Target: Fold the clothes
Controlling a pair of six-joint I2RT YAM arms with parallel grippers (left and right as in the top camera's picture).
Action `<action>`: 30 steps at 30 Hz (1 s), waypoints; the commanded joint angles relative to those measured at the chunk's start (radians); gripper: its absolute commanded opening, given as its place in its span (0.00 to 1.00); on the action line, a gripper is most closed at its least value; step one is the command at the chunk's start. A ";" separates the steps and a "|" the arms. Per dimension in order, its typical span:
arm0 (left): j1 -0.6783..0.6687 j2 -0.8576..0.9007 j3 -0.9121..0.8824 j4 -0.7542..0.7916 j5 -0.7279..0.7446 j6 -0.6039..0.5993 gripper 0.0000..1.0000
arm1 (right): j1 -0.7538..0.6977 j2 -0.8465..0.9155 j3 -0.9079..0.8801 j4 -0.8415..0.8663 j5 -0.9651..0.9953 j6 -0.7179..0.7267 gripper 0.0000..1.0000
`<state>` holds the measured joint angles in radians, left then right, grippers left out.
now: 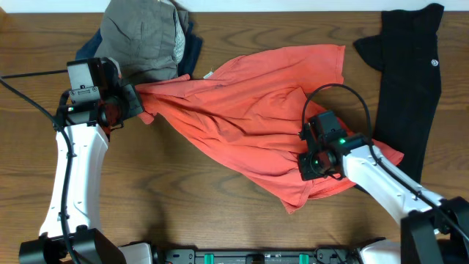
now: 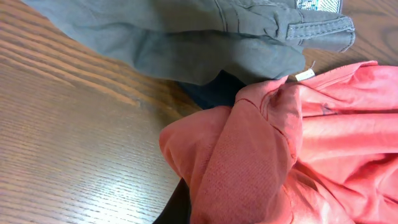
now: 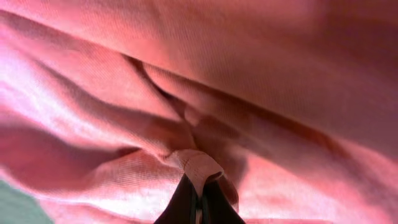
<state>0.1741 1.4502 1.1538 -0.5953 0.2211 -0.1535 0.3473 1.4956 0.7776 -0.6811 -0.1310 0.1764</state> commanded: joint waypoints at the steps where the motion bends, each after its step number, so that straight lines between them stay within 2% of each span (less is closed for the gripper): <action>1: 0.004 -0.061 0.025 0.003 -0.013 0.006 0.06 | -0.055 -0.096 0.135 -0.046 0.023 0.021 0.01; 9: 0.004 -0.286 0.098 0.019 -0.013 0.005 0.06 | -0.277 -0.224 0.541 -0.206 0.053 -0.081 0.01; 15: 0.004 -0.441 0.100 0.128 -0.013 -0.033 0.06 | -0.421 -0.229 0.831 -0.212 0.053 -0.172 0.01; 21: 0.004 -0.520 0.119 0.259 0.024 -0.112 0.06 | -0.567 -0.230 1.052 -0.252 0.042 -0.196 0.00; 27: 0.004 -0.523 0.278 0.201 0.169 -0.122 0.06 | -0.642 -0.230 1.210 -0.374 -0.002 -0.232 0.01; 30: 0.004 -0.499 0.385 0.127 0.183 -0.121 0.06 | -0.642 -0.230 1.242 -0.413 -0.008 -0.258 0.01</action>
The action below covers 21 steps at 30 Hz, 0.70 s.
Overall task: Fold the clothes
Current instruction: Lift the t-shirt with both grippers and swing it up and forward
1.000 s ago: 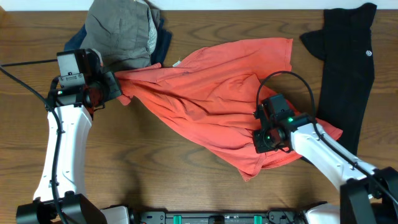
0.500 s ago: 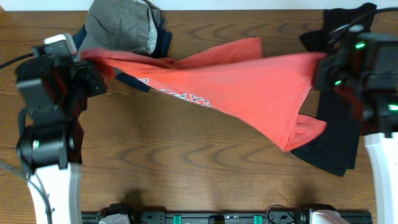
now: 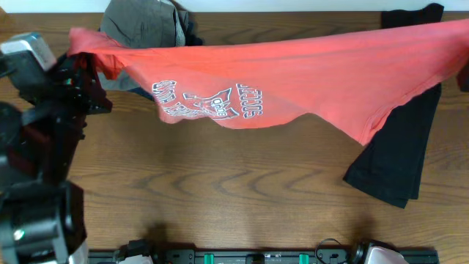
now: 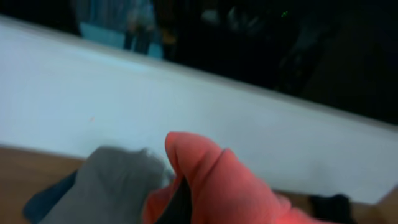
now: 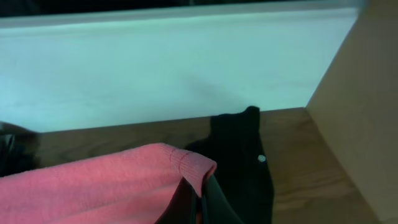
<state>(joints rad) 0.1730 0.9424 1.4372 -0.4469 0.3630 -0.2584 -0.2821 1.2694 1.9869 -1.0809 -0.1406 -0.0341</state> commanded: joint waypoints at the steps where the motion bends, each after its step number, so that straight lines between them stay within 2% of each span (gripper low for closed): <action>1: 0.005 0.020 0.133 -0.044 0.042 -0.016 0.06 | -0.013 -0.004 0.034 -0.019 0.002 -0.055 0.01; 6: 0.005 0.130 0.263 -0.102 0.121 -0.001 0.06 | -0.013 0.030 0.034 -0.027 -0.006 -0.066 0.01; 12: 0.004 0.317 0.310 -0.078 0.153 -0.002 0.06 | -0.012 0.167 0.033 0.032 -0.074 -0.072 0.01; 21: -0.017 0.617 0.359 0.200 0.153 -0.001 0.06 | -0.006 0.409 0.034 0.272 -0.129 -0.023 0.01</action>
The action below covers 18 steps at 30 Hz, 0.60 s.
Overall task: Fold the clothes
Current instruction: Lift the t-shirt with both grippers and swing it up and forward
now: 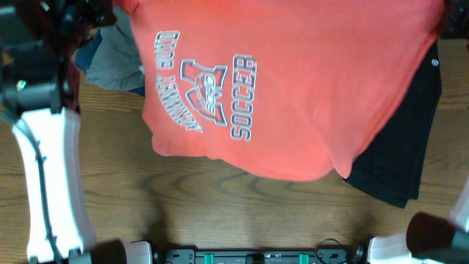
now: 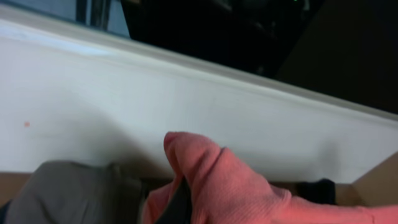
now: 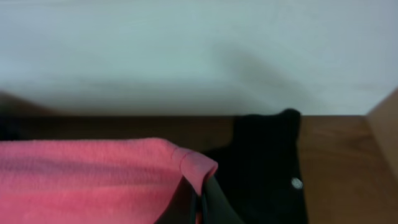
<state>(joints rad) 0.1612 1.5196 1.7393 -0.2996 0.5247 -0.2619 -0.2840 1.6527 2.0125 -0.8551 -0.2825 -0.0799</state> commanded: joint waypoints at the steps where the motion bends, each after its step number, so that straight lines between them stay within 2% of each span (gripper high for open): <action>1: -0.013 0.069 0.079 0.084 -0.009 0.013 0.06 | -0.006 0.037 0.009 0.080 0.013 0.023 0.01; 6: -0.048 0.158 0.212 0.194 -0.012 0.052 0.06 | -0.012 0.042 0.049 0.209 0.016 0.035 0.01; 13: -0.101 0.164 0.348 0.185 -0.011 0.100 0.06 | -0.012 0.042 0.176 0.249 -0.032 0.042 0.01; 16: -0.122 0.150 0.348 0.124 0.018 0.139 0.06 | -0.012 0.042 0.185 0.187 -0.033 0.041 0.01; 18: -0.134 0.146 0.348 0.009 0.027 0.160 0.06 | -0.011 0.047 0.180 0.099 -0.032 0.025 0.01</action>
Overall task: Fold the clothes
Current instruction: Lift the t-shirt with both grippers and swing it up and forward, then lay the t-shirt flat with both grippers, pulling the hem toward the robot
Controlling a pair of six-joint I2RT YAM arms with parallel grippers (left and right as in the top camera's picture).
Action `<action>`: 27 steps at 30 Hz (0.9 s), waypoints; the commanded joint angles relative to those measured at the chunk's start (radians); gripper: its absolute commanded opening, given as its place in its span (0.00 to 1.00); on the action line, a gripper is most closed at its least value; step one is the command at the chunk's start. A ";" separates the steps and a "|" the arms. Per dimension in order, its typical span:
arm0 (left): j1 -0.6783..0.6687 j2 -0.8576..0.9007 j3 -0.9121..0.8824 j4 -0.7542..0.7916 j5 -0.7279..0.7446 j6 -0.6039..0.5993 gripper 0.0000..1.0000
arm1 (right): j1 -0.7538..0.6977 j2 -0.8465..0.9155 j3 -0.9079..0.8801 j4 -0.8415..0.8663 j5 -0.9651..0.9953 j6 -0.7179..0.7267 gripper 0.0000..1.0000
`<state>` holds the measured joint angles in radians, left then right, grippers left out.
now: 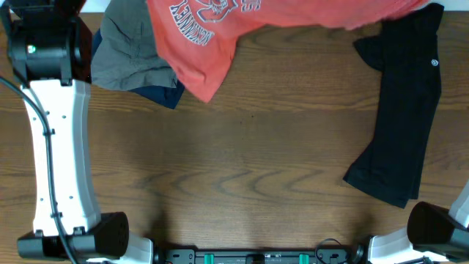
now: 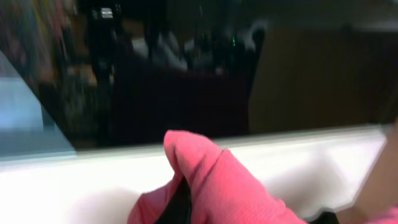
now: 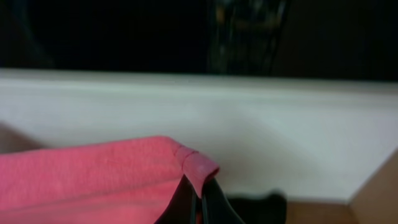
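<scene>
The orange-red T-shirt (image 1: 220, 29) with white lettering hangs across the top edge of the overhead view, its lower corner drooping over the table's far left. My left gripper (image 2: 185, 208) is shut on a bunched fold of the shirt (image 2: 230, 180). My right gripper (image 3: 200, 208) is shut on a hemmed edge of the shirt (image 3: 93, 177). Both grippers lie beyond the overhead frame; only the left arm (image 1: 55, 110) shows there.
A grey garment (image 1: 128, 48) over a dark blue one (image 1: 157, 94) lies at the back left, partly under the shirt. A black garment (image 1: 399, 110) stretches along the right side. A white wall (image 3: 280, 137) stands behind the table.
The shirt has gone farther up and back: it covered the table's far half, and now only its lower part shows at the overhead's top edge. Both grippers remain shut on it.
The shirt first lay crumpled on the table with each gripper shut on an end. Then it was stretched in the air between the two arms, print showing. It then hung broad over the far half, and now sits mostly beyond the overhead's top edge.
</scene>
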<state>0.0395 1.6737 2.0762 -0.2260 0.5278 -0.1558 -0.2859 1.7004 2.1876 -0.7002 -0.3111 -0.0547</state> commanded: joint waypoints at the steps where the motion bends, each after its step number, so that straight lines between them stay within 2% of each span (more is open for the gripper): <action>1: -0.018 -0.008 0.011 -0.130 0.023 0.077 0.06 | -0.008 0.003 0.001 -0.102 -0.004 -0.011 0.01; 6: -0.025 -0.007 -0.001 -0.486 0.008 0.217 0.06 | -0.010 0.021 -0.055 -0.334 0.012 -0.069 0.01; 11: -0.025 -0.005 -0.008 -0.847 -0.095 0.271 0.06 | -0.017 0.022 -0.117 -0.543 0.026 -0.119 0.01; 15: -0.025 -0.006 -0.010 -1.072 -0.163 0.280 0.06 | -0.026 0.022 -0.143 -0.686 0.026 -0.127 0.01; 21: -0.025 -0.006 -0.010 -1.344 -0.221 0.271 0.06 | -0.027 0.018 -0.192 -0.852 0.016 -0.116 0.01; 27: -0.025 -0.025 -0.018 -1.463 -0.261 0.217 0.06 | -0.032 -0.081 -0.322 -0.870 0.056 -0.060 0.02</action>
<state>0.0128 1.6745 2.0548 -1.6115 0.3050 0.0959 -0.3046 1.7020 1.9190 -1.5761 -0.2848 -0.1570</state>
